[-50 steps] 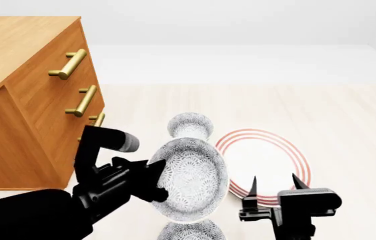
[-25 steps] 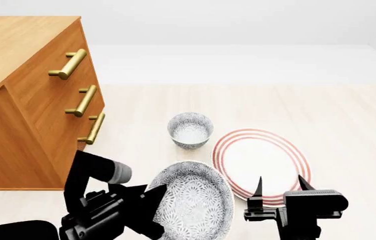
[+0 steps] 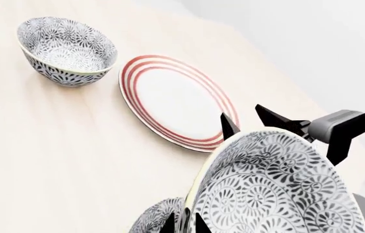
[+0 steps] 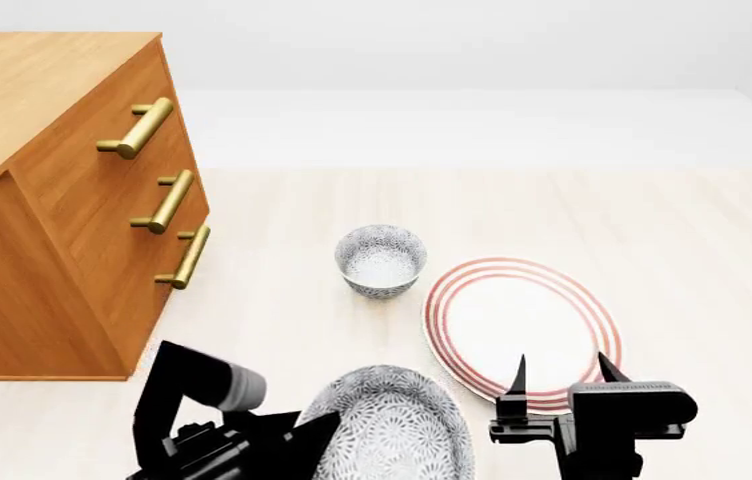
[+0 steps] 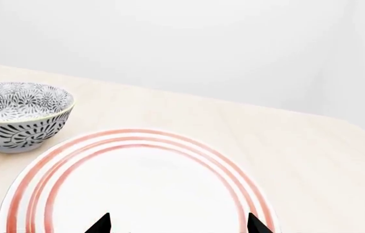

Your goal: Stack the bowl in the middle on the bowl at the back.

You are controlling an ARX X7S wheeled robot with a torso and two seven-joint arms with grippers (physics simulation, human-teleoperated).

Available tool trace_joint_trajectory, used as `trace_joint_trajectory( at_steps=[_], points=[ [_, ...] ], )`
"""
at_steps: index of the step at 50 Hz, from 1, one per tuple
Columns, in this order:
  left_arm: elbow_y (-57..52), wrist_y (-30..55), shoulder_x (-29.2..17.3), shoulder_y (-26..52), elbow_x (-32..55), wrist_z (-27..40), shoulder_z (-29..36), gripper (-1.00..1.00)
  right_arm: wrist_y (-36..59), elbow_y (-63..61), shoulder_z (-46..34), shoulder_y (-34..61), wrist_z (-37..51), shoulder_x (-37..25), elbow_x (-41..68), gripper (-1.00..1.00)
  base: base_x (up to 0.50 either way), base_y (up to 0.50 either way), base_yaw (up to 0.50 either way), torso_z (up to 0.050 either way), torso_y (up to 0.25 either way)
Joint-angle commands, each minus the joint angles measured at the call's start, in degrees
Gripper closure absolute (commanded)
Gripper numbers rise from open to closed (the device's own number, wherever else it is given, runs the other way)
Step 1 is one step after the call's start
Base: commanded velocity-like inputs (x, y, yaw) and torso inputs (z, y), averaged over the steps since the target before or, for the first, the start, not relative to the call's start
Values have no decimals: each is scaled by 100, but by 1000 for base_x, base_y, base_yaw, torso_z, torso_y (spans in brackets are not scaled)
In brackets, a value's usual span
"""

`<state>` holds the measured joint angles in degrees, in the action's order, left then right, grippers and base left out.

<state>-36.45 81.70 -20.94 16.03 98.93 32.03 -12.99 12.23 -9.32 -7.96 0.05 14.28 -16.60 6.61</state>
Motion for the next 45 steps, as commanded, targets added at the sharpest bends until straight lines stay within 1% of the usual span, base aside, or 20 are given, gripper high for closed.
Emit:
trace_joint_trajectory(
  at_steps=[1, 9, 16, 21, 26, 33, 39, 45],
  points=[
    [34, -73, 9, -185, -117, -217, 46, 100, -36, 54, -17, 6, 18, -7, 22, -100, 0, 0, 0, 0, 0],
    [62, -103, -2, -304, -289, -363, 101, 100, -50, 74, -32, 13, 39, -11, 30, -100, 0, 0, 0, 0, 0],
    [157, -161, -22, -339, -354, -331, 176, 100, -49, 72, -37, 14, 56, -20, 42, -100, 0, 0, 0, 0, 0],
    [182, -236, -62, -365, -247, -155, 208, 100, -72, 95, -53, 4, 58, -24, 48, -100, 0, 0, 0, 0, 0],
    [276, -380, -116, -364, 23, 235, 251, 100, -72, 104, -61, 12, 68, -28, 54, -100, 0, 0, 0, 0, 0],
    [397, -481, -158, -398, 231, 580, 403, 100, -86, 126, -76, 19, 81, -32, 62, -100, 0, 0, 0, 0, 1],
    [405, -520, -154, -441, 287, 746, 541, 100, -95, 125, -82, 15, 91, -41, 74, -100, 0, 0, 0, 0, 0],
    [371, -487, -141, -488, 188, 747, 667, 100, -110, 95, -57, -17, 109, -61, 100, -100, 0, 0, 0, 0, 0]
  ],
)
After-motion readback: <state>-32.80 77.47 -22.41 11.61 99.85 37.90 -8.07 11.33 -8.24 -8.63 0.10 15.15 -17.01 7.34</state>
